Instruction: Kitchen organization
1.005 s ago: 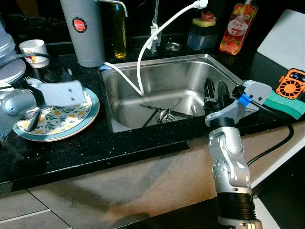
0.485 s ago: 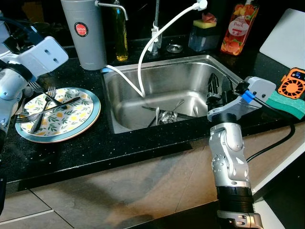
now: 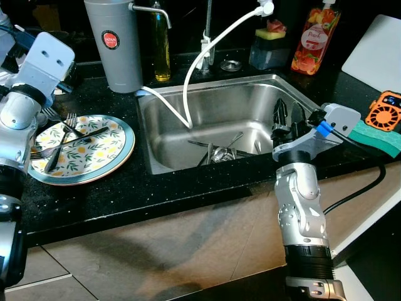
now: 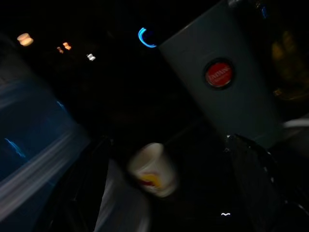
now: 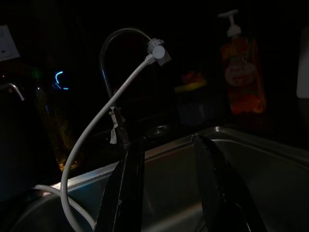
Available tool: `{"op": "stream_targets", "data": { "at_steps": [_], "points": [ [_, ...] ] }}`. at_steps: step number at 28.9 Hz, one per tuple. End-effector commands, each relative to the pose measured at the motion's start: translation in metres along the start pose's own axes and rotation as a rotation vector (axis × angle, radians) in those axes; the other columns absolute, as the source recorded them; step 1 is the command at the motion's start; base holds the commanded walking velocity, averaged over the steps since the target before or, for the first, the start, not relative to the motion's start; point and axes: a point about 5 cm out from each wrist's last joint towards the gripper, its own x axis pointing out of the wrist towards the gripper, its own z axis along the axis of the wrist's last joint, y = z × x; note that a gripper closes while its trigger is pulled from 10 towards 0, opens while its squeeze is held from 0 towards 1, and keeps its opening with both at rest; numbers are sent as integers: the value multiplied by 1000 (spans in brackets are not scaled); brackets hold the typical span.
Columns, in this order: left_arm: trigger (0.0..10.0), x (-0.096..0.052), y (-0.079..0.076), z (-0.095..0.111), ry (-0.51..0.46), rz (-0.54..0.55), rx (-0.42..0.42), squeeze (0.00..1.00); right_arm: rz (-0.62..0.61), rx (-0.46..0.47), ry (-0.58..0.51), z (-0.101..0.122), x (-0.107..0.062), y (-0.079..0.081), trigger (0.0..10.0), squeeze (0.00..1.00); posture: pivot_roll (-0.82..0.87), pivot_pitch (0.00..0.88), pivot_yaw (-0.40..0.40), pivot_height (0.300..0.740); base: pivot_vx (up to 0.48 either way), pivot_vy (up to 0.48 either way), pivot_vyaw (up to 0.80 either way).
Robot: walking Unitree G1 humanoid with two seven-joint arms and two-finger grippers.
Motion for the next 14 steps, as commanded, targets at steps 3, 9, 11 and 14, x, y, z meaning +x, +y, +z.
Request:
{"op": "stream_targets", "data": {
  "at_steps": [3,9,11,14],
  "points": [
    [10000,-3,-13,7,28,-49,-157,0,18,11,-15,7,5,2,10000,0,102,0,-12,740,0,0,0],
    [10000,-21,-41,27,-74,-85,-374,0,66,20,16,5,4,10,10000,0,108,0,-70,740,0,0,0],
    [10000,-34,-64,41,-161,-128,-464,0,84,26,43,1,0,14,10000,0,111,0,-86,740,0,0,0],
    [10000,-47,-88,53,-210,-178,-527,0,105,39,61,-3,-3,22,10000,0,106,0,-89,740,0,0,0]
  ]
}}
